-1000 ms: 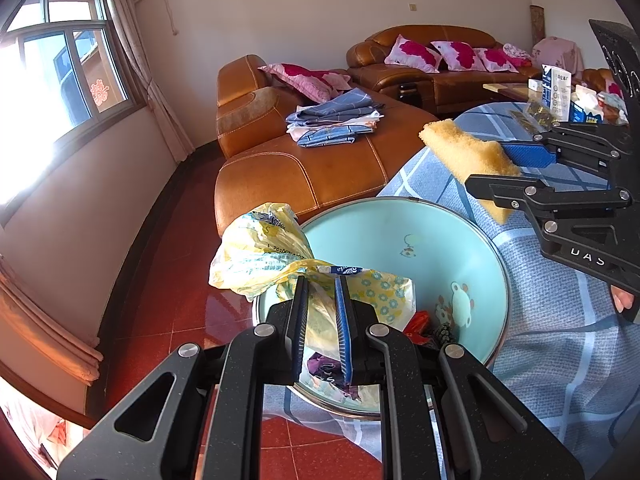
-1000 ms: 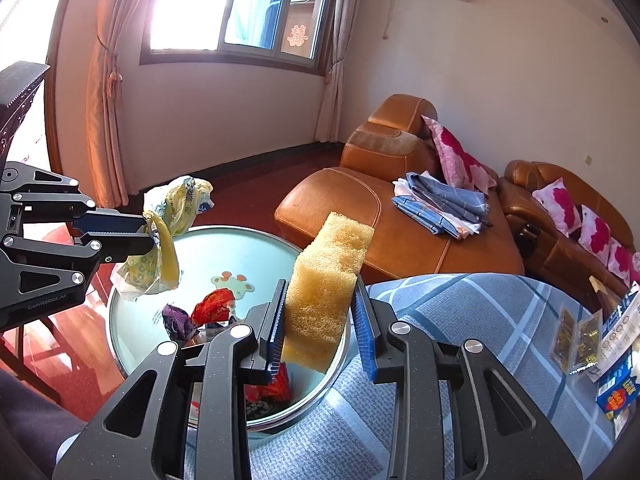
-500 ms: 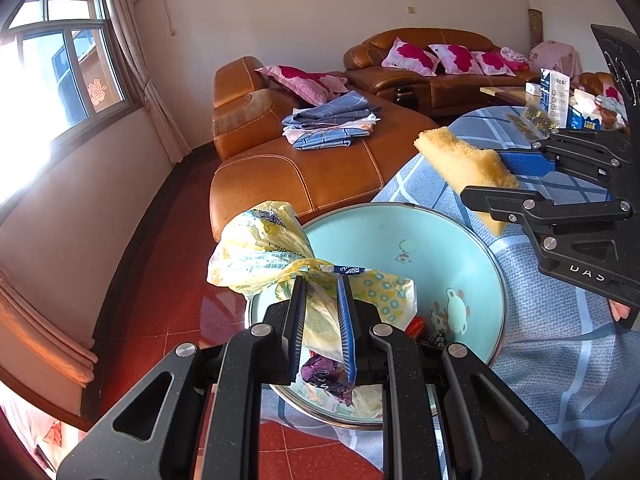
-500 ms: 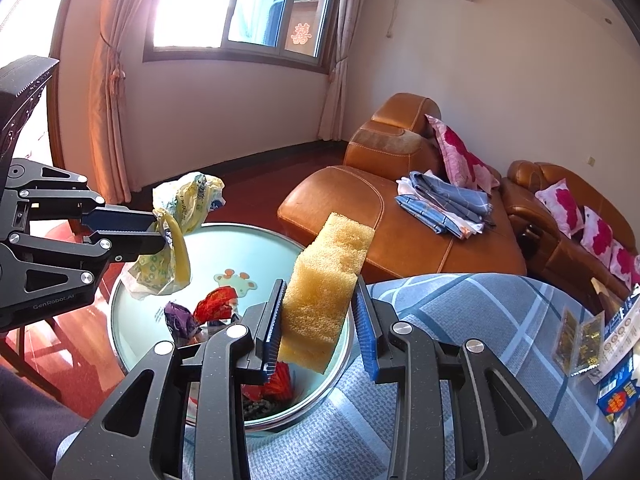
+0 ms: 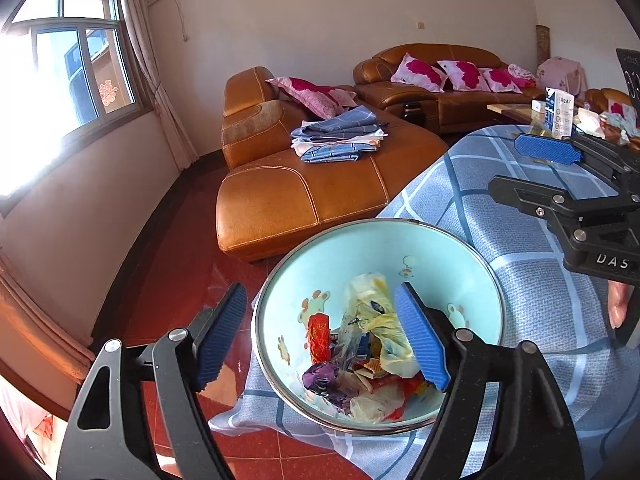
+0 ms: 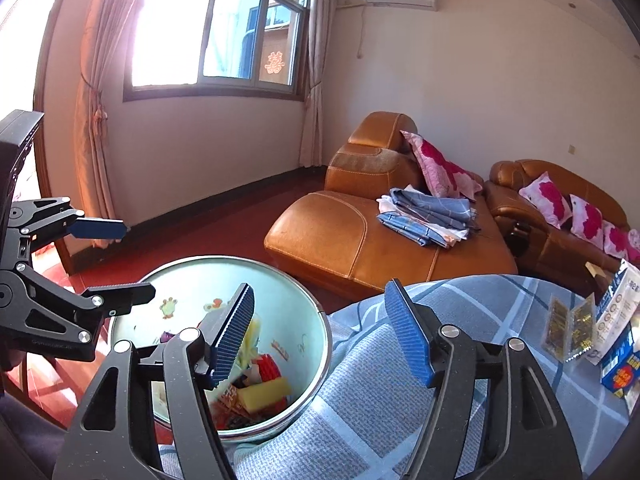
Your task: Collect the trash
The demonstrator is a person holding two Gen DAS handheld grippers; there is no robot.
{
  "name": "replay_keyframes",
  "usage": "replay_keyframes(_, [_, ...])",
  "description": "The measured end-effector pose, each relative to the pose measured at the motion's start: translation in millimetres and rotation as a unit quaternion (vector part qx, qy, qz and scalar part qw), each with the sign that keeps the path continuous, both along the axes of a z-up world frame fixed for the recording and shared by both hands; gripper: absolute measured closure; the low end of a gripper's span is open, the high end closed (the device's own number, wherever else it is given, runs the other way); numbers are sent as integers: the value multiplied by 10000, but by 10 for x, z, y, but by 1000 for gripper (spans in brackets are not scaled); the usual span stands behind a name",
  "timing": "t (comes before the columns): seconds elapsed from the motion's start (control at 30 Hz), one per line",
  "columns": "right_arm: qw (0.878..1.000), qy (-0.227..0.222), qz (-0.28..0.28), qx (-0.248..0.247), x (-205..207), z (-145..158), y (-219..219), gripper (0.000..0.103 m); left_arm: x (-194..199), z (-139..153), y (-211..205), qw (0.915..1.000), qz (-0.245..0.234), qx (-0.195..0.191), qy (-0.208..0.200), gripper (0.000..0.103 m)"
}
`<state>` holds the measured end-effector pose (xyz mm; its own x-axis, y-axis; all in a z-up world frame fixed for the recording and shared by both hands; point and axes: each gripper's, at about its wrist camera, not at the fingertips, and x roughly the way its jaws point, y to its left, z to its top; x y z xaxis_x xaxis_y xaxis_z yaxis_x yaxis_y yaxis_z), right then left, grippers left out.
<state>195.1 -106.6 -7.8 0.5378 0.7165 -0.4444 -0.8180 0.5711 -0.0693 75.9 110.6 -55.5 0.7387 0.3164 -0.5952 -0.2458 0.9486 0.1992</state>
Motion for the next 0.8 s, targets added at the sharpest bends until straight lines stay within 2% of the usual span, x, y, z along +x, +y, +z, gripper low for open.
replay_keyframes(0.1, [9994,14,-275,229,46,36,-113,33,-66,66,-23,9997,56,33,-238,16])
replay_keyframes(0.23, [9959,-118,-770,455,33,83,-273,31,-151,160,-70,9980,168,28,-604,15])
replay_keyframes(0.43, [9895,-302,-1317,507,9,114,-386,27,-325,303,-111,9934,293,21,-1107,9])
replay_keyframes(0.8, [9875,-335,-1448,530,29,108,-427,25,-387,358,-123,9920,321,33,-1222,6])
